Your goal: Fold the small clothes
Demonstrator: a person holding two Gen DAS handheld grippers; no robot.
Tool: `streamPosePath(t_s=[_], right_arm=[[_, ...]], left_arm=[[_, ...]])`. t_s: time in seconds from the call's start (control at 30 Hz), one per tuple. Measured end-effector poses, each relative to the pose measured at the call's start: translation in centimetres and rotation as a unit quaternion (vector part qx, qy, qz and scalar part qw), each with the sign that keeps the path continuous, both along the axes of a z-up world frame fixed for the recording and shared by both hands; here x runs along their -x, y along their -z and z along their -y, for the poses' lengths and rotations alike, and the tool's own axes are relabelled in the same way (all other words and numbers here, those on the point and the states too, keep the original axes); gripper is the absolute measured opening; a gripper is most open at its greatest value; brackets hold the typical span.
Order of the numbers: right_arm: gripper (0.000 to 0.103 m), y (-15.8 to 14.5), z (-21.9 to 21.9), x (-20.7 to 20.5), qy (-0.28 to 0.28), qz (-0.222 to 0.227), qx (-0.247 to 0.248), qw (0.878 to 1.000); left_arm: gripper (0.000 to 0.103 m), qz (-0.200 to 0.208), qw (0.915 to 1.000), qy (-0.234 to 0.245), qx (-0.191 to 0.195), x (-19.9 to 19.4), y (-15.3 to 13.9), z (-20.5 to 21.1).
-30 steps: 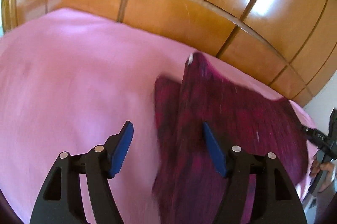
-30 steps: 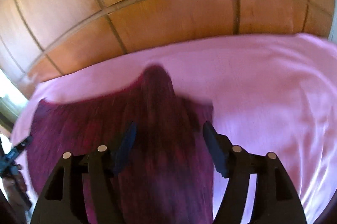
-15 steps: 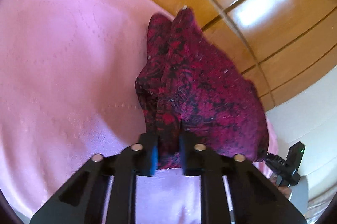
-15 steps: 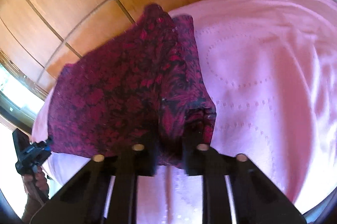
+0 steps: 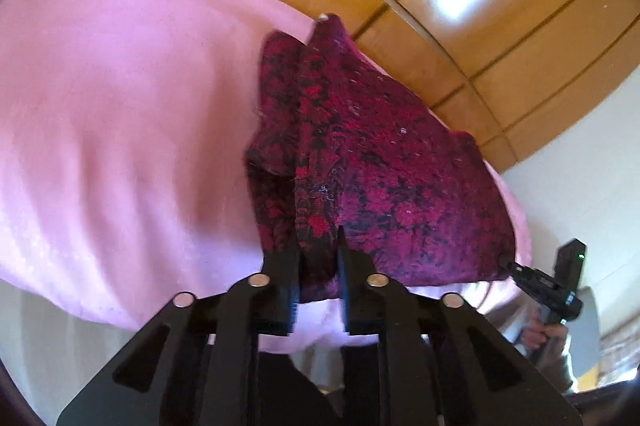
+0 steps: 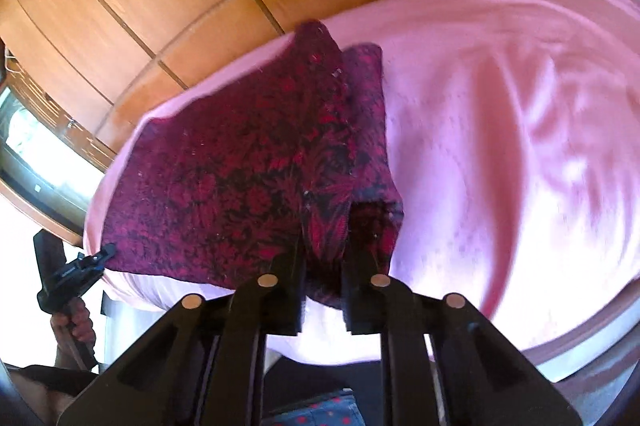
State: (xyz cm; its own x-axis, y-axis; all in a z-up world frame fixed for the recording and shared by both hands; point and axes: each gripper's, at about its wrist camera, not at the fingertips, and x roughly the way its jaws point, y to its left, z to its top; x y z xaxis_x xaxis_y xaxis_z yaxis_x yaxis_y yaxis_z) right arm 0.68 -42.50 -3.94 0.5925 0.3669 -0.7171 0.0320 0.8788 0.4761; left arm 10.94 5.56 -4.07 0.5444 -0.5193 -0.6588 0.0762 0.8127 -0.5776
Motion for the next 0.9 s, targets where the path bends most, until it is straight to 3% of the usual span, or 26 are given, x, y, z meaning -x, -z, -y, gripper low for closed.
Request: streamPosePath(t_s=[0.13, 0.3, 0.33, 0.37, 0.43, 0.47, 0.5, 0.53, 0.6, 0.67, 0.77, 0.9], right_arm=[[0.049, -2.0, 0.9, -1.9, 0.031, 0.033, 0.003, 0.999], [0.057, -2.6, -0.1, -7.8, 0.048, 0.033, 0.021, 0.998], [0.057, -2.7, -0.3, -8.7, 0.049, 0.03, 0.025, 0.998], [0.057, -2.4, -0.8, -10.2, 0.046, 0.022, 0.03, 0.998], [0.057, -1.4, -0.7, -11.5, 0.045, -0.001, 0.039, 0.998], [0.054, -0.9, -1.0, -12.1, 0.041, -0.011, 0.039, 0.998], [0.036, -0.5, -1.5, -12.8, 0.028, -0.016, 0.039, 0.999], [0.029, -0.6, -1.9, -13.1, 0.029, -0.016, 0.051, 0.998], [0.02, -1.8, -2.5, -12.9, 0.031, 0.01, 0.076, 0.997], [0.017, -2.8, -2.5, -12.5, 0.037, 0.032, 0.083, 0.995], [0.016, -1.1, -2.7, -13.0, 0.04, 0.016, 0.106, 0.993], [0.02, 1.8, -1.9, -13.4, 0.056, 0.007, 0.066, 0.996]], left_arm=[[0.03, 0.025, 0.9992, -0.023, 0.023, -2.0, -1.4, -1.3], [0.03, 0.037, 0.999, -0.015, 0.02, -7.0, -2.3, -0.6], [0.032, 0.032, 0.9994, -0.008, 0.015, -8.1, -2.1, -0.1], [0.041, 0.027, 0.9996, -0.003, 0.011, -9.0, -1.9, 0.2], [0.042, 0.016, 0.9998, -0.004, 0.01, -11.0, -1.2, 0.9], [0.039, 0.01, 0.9999, -0.002, 0.011, -11.5, -0.9, 1.0], [0.032, 0.008, 1.0, 0.0, 0.003, -12.3, -0.6, 1.5], [0.014, 0.011, 0.9999, -0.001, -0.01, -12.4, -0.6, 1.7], [0.014, 0.024, 0.9987, -0.018, -0.041, -12.4, -1.0, 2.1], [0.013, 0.036, 0.9945, -0.037, -0.091, -12.0, -1.0, 2.9], [0.014, 0.021, 0.9909, -0.051, -0.123, -11.9, 0.7, 3.5], [0.023, 0.048, 0.9805, -0.075, -0.175, -10.9, -0.9, 4.6]])
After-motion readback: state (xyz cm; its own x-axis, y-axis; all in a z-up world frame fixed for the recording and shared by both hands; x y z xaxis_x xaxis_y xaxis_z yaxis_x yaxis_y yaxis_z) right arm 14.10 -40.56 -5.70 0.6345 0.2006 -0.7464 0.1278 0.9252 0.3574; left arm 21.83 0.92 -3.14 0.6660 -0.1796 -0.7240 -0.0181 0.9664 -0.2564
